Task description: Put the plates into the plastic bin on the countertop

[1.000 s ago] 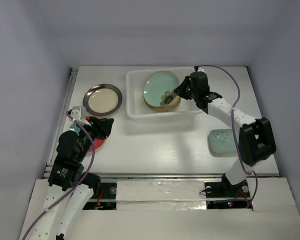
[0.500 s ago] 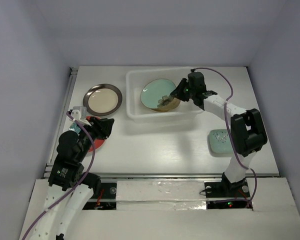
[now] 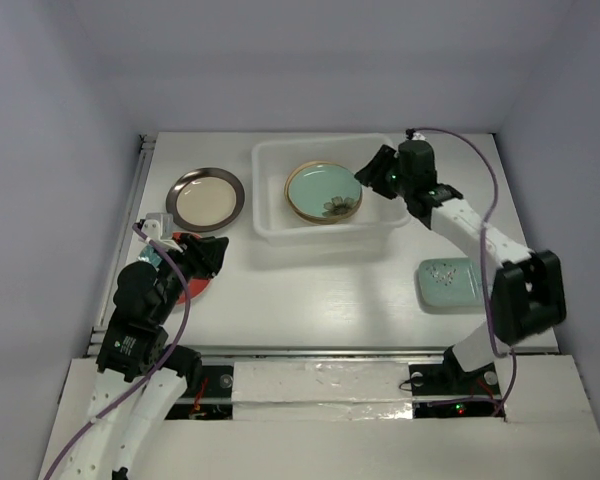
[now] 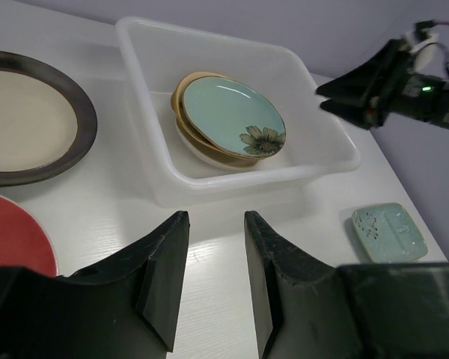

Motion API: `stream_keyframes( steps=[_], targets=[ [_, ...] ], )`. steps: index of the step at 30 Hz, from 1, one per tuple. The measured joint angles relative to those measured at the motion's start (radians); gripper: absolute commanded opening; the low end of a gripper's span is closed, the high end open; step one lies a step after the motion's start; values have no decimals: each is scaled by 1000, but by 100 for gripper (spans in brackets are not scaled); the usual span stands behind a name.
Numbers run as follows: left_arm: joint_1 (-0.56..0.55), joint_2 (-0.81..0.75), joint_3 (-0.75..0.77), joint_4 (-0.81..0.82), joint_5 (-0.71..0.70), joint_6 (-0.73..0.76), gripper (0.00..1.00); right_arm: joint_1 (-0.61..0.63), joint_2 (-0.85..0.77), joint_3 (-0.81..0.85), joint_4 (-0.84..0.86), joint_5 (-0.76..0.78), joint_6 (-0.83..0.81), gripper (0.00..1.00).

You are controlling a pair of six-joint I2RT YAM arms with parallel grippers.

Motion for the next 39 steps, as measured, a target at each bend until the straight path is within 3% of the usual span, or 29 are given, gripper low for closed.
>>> stream_keyframes(
  steps=[2,3,5,6,7,11,15,20,23,24,27,31,39],
  targets=[
    [2,0,0,0,0,0,29,7,-125,-41,15,9,-11,30],
    [4,0,0,0,0,0,27,17,-191,-65,32,15,-15,8],
    [10,0,0,0,0,0,18,61,-300,-106,73,44,-11,0],
    [13,0,0,0,0,0,13,102,-342,-126,99,56,-6,0],
    [16,0,0,0,0,0,0,161,-370,-143,124,72,-5,0],
    [33,-13,0,-8,-24,5,0,432,-334,-185,225,103,35,0],
    [41,-73,0,-21,-94,4,0,678,-87,-136,248,164,80,0],
    [47,-124,8,-25,-167,2,2,847,232,44,215,205,144,0],
    [47,-125,9,-27,-183,1,8,875,329,119,202,232,189,18],
    [47,-125,9,-29,-185,0,9,875,357,147,198,240,199,30],
    [47,-128,9,-32,-190,-1,12,865,436,229,192,260,225,46],
    [47,-135,9,-33,-190,-2,13,853,552,350,177,270,249,55],
    [46,-137,9,-33,-188,-2,14,850,710,494,150,274,333,49]
  ],
)
